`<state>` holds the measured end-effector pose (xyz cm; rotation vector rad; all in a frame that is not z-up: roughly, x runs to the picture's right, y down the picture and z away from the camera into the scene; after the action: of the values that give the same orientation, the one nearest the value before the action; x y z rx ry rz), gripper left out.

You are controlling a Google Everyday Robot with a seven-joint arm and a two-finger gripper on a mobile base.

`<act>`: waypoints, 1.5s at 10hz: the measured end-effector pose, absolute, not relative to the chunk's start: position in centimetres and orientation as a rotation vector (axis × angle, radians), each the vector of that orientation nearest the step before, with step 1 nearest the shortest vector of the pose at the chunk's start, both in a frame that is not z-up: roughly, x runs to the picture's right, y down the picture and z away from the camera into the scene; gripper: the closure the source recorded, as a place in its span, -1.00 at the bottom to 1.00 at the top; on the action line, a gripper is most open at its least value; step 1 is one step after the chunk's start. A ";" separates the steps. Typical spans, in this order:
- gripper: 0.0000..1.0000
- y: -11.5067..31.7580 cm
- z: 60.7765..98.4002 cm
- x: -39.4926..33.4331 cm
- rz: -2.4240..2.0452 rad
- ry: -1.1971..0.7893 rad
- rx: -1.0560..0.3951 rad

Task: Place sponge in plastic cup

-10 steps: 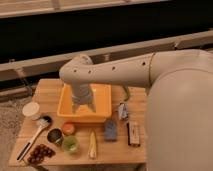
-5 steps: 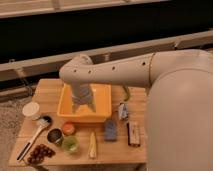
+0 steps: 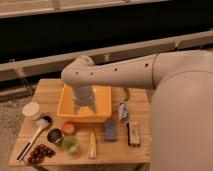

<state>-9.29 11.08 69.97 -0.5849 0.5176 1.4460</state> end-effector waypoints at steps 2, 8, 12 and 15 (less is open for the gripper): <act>-0.30 13.0 69.0 -6.9 1.446 0.507 -0.585; -0.30 18.4 70.9 -2.1 1.438 0.447 -0.570; -0.30 19.5 73.1 -0.7 1.459 0.408 -0.597; -0.30 19.9 75.8 0.7 1.466 0.395 -0.596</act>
<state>0.66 19.94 75.83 -0.5960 0.3953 1.4655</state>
